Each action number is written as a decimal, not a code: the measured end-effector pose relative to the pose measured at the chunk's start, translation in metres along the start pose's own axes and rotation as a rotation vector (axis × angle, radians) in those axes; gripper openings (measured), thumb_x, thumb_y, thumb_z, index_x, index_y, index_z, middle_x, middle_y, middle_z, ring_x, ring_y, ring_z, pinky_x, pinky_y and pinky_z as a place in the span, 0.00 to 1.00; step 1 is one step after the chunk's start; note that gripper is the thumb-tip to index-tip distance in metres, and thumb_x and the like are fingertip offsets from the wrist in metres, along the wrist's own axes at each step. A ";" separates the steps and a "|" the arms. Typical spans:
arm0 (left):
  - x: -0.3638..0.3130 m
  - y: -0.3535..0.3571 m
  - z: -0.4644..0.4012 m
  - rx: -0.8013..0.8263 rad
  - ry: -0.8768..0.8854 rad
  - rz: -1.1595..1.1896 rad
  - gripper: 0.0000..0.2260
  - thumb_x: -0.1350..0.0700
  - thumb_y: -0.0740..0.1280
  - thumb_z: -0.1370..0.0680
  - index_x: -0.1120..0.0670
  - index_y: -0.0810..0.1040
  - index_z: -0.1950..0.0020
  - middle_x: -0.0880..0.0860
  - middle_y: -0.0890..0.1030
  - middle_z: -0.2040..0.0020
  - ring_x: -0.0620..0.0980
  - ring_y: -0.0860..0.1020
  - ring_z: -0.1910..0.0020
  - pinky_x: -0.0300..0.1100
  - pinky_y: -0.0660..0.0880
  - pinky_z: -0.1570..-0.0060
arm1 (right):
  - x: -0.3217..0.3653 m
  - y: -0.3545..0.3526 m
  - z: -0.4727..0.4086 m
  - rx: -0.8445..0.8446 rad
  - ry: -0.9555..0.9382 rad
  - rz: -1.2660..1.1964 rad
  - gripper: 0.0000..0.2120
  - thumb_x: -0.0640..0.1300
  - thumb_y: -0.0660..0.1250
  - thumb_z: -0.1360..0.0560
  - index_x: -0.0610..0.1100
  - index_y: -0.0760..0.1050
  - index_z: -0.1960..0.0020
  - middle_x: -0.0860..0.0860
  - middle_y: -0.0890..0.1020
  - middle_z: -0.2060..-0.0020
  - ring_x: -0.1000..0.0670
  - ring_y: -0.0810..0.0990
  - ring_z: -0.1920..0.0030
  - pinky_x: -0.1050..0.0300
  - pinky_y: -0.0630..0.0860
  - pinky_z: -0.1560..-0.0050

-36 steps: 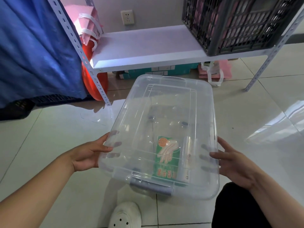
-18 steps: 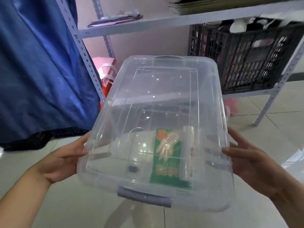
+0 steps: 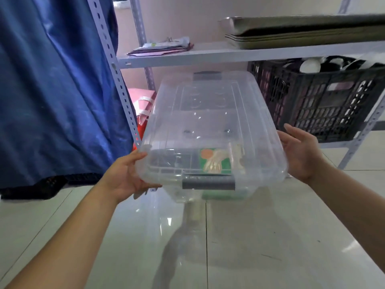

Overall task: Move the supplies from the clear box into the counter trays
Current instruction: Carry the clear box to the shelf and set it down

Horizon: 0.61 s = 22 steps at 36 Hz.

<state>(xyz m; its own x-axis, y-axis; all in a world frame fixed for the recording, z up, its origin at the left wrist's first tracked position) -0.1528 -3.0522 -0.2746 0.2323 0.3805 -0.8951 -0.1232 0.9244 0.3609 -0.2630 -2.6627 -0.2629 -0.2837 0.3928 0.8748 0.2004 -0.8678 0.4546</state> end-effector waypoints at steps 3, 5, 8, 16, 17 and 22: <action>-0.007 -0.006 0.000 -0.091 0.102 0.068 0.23 0.53 0.70 0.27 0.57 0.77 0.32 0.61 0.79 0.34 0.66 0.77 0.37 0.66 0.78 0.46 | -0.003 0.004 0.008 0.046 -0.096 -0.060 0.25 0.53 0.59 0.22 0.41 0.73 0.30 0.42 0.77 0.32 0.37 0.75 0.33 0.38 0.69 0.32; -0.010 -0.008 0.000 -0.089 0.155 0.085 0.22 0.52 0.71 0.26 0.55 0.79 0.34 0.59 0.81 0.36 0.62 0.79 0.38 0.65 0.76 0.42 | -0.007 0.013 0.018 0.144 -0.160 -0.042 0.23 0.51 0.58 0.21 0.43 0.73 0.29 0.43 0.76 0.32 0.41 0.76 0.34 0.43 0.74 0.37; -0.007 -0.005 0.000 -0.090 0.205 0.000 0.24 0.49 0.76 0.31 0.51 0.80 0.36 0.58 0.82 0.38 0.58 0.81 0.40 0.56 0.80 0.46 | -0.031 0.027 0.037 0.250 -0.282 0.095 0.25 0.45 0.63 0.24 0.52 0.69 0.27 0.47 0.77 0.32 0.46 0.77 0.33 0.50 0.78 0.41; -0.019 0.011 -0.015 -0.024 0.216 0.001 0.19 0.52 0.71 0.25 0.50 0.79 0.34 0.55 0.83 0.39 0.56 0.82 0.41 0.51 0.82 0.52 | -0.058 0.026 0.051 0.047 -0.445 0.289 0.42 0.48 0.81 0.35 0.59 0.65 0.27 0.50 0.77 0.33 0.47 0.77 0.34 0.53 0.78 0.42; -0.023 0.014 -0.020 -0.047 0.220 -0.010 0.20 0.52 0.71 0.25 0.50 0.78 0.33 0.55 0.83 0.39 0.56 0.82 0.41 0.53 0.82 0.50 | -0.049 0.028 0.046 0.006 -0.459 0.284 0.38 0.49 0.81 0.35 0.59 0.69 0.30 0.51 0.80 0.36 0.48 0.79 0.36 0.54 0.80 0.45; -0.044 0.041 -0.060 -0.154 0.252 0.026 0.20 0.52 0.70 0.23 0.53 0.76 0.31 0.53 0.80 0.35 0.56 0.78 0.36 0.57 0.76 0.38 | 0.005 0.039 0.001 -0.222 -0.476 0.247 0.20 0.45 0.75 0.29 0.48 0.78 0.38 0.48 0.86 0.47 0.47 0.85 0.46 0.50 0.83 0.51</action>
<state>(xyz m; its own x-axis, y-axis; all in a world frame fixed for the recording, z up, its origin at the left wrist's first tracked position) -0.2257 -3.0323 -0.2361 -0.0176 0.3673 -0.9300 -0.2759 0.8922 0.3576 -0.2557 -2.6938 -0.2404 0.2097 0.2196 0.9528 -0.0087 -0.9740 0.2264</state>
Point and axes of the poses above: each hand's wrist, its own z-axis away from the middle knuckle, its own y-axis out of the palm, x = y × z, the point moved 2 cm from there along -z, towards the middle knuckle
